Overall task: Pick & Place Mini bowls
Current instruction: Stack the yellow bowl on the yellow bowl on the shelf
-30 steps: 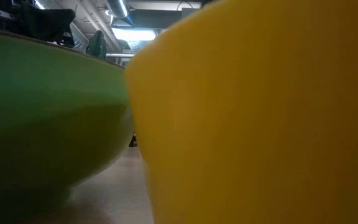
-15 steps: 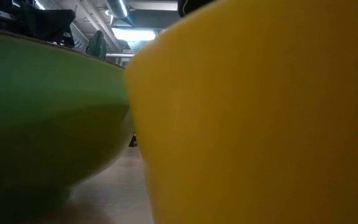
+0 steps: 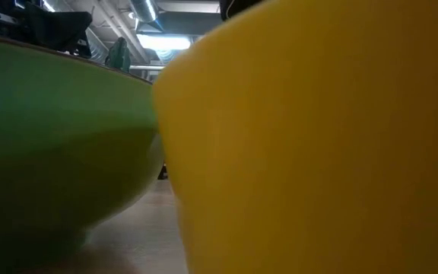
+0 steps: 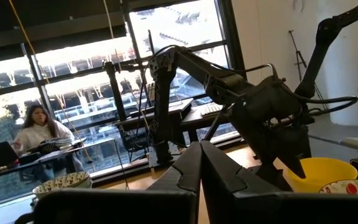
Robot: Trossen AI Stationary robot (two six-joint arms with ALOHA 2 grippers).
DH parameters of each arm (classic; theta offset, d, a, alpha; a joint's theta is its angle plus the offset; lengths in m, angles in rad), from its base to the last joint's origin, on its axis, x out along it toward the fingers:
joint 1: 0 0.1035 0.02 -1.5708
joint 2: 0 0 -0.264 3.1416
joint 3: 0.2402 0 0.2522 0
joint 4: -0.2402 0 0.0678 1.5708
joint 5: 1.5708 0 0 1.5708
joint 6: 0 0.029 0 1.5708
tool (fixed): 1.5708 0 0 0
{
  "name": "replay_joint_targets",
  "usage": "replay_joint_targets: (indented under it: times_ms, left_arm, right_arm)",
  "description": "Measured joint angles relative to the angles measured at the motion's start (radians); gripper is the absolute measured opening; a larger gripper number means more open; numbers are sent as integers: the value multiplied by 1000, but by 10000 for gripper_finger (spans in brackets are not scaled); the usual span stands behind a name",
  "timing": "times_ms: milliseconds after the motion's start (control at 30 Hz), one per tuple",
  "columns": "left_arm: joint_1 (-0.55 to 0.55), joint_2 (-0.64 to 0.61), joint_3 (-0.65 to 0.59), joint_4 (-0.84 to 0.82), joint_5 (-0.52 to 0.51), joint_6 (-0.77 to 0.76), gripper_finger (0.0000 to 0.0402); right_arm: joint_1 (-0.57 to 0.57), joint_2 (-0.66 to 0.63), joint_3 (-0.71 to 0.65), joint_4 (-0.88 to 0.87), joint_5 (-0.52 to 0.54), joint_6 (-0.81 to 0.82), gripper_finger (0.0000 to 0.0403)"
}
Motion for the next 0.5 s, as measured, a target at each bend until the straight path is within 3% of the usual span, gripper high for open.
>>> replay_joint_targets:
  times_ms: [167, 400, 500]
  left_arm:
    - [0, 0, 0, 0, 0, -1, 5]
    - [0, 0, 0, 0, 0, 0, 6]
    - [0, 0, 0, 0, 0, 1, 8]
  right_arm:
    - [0, 0, 0, -27, 0, -26, 183]
    - [0, -9, 0, -43, -9, -72, 25]
    - [-2, -36, 0, -47, -32, -86, 15]
